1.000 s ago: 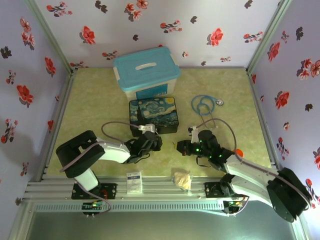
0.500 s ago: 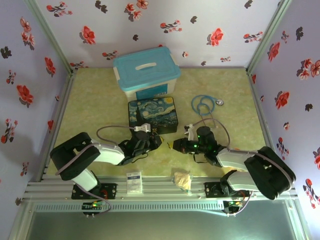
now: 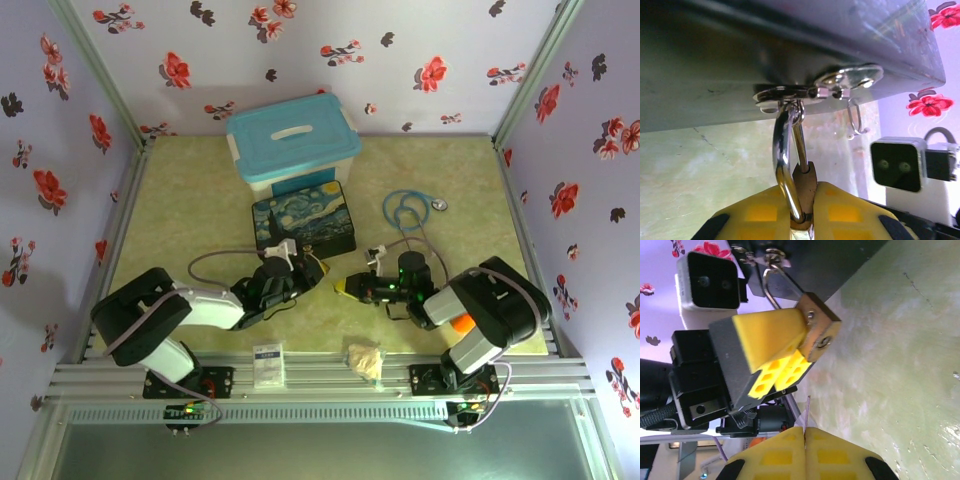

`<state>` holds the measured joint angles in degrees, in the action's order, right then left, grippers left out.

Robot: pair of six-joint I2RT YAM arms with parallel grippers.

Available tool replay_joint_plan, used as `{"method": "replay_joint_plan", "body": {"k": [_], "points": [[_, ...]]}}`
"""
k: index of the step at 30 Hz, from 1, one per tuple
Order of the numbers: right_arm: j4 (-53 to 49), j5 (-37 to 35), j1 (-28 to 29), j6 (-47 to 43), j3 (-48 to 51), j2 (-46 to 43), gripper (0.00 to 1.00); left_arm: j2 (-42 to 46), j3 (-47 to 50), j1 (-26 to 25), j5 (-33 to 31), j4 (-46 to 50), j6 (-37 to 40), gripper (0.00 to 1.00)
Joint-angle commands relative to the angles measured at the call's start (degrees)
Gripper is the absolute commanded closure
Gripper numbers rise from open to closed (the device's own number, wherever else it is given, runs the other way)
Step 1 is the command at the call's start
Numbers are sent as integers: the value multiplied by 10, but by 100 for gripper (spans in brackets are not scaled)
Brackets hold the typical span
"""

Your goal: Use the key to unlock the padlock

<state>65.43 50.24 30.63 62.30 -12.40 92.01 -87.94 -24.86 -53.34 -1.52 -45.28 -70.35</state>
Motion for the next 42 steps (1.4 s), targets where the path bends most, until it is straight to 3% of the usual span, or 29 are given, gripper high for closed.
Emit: {"method": "replay_joint_plan", "body": {"k": [1, 4, 17, 30, 42], "points": [[87, 14, -3, 29, -17, 29, 100, 31, 3, 5, 14, -55, -8, 100], [138, 11, -5, 52, -19, 63, 100, 43, 5, 8, 14, -48, -6, 100], [139, 12, -17, 52, -37, 57, 100, 57, 9, 12, 17, -52, -7, 100], [139, 15, -18, 57, -52, 59, 100, 24, 28, 18, 28, -167, -51, 100], [139, 18, -24, 63, -78, 49, 100, 15, 38, 19, 48, -212, -69, 100]]}}
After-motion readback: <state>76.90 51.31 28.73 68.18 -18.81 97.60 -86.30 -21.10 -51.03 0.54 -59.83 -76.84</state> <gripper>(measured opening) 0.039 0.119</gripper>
